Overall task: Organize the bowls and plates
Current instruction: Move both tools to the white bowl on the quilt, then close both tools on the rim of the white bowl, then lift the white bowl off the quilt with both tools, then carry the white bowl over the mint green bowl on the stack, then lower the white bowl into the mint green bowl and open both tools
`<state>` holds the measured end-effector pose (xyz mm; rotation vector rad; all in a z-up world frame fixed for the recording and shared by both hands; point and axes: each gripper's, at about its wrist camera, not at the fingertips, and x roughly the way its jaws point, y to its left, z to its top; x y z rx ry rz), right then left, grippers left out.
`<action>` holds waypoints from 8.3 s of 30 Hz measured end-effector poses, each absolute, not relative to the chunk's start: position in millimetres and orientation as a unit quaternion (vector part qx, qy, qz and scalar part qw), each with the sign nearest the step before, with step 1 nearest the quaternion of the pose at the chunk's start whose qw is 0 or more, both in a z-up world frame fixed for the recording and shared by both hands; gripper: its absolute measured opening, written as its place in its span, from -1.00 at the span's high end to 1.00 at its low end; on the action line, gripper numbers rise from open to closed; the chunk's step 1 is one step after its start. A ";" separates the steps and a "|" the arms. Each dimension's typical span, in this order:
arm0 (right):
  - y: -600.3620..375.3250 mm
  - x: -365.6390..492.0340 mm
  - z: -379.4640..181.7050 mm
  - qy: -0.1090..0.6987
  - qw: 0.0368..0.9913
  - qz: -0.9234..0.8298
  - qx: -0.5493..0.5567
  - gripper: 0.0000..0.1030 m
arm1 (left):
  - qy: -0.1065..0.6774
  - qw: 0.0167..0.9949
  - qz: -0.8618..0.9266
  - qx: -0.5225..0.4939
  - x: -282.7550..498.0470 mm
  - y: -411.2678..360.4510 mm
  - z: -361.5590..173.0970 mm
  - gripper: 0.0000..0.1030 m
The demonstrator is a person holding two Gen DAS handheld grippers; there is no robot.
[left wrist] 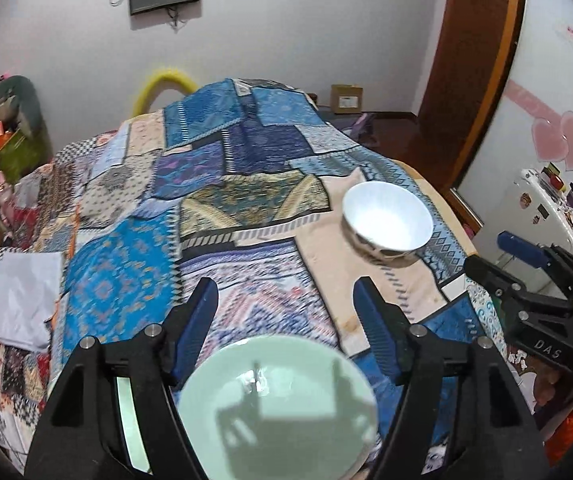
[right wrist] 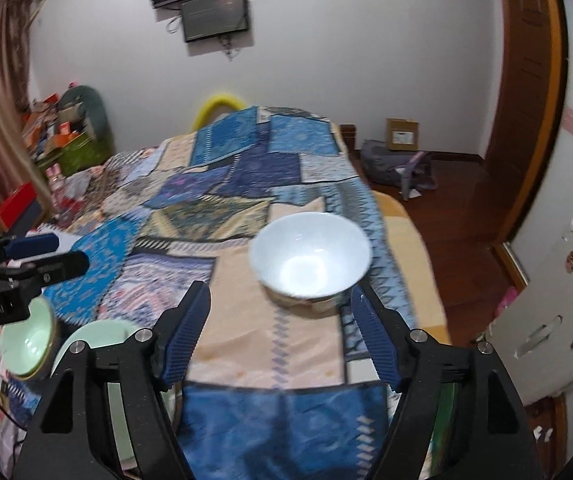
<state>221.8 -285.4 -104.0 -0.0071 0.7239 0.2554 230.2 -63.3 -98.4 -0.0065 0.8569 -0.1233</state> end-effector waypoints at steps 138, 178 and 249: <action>-9.9 154.6 -149.6 0.433 0.822 0.368 -0.040 0.57 | 0.454 0.881 0.069 -0.114 96.4 158.5 -127.6 0.66; 10.4 169.6 -206.4 0.500 0.784 0.364 -0.059 0.56 | 0.524 0.835 0.073 -0.152 107.2 193.3 -205.9 0.67; 29.5 183.5 -238.3 0.532 0.763 0.361 -0.067 0.47 | 0.527 0.823 0.042 -0.207 109.0 214.5 -254.7 0.37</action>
